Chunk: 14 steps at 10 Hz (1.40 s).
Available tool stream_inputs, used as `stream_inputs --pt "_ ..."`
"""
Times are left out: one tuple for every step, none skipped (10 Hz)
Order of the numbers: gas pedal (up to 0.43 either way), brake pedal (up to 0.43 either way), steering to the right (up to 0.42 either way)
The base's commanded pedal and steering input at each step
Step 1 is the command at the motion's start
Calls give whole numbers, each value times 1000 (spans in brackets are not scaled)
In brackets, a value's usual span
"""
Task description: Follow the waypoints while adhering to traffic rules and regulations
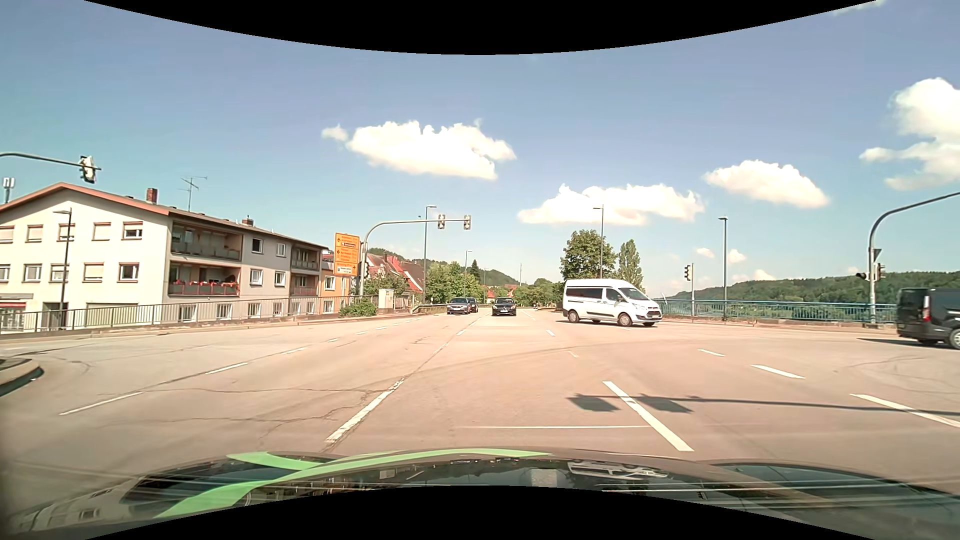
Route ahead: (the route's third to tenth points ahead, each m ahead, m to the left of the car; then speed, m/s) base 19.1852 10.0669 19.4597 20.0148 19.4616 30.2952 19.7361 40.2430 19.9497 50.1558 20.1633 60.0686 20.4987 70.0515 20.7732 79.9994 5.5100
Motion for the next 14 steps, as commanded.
stream_inputs --pt "157 0 -9" --pt "150 0 -16" --pt "138 0 -31" --pt "118 0 -44" --pt "118 0 -55" --pt "118 0 -67" --pt "118 0 -84" --pt "118 0 -103" --pt "118 0 -115" --pt "118 0 -131" --pt "118 0 -146" --pt "118 0 -164" --pt "118 0 -183" --pt "118 0 -198"
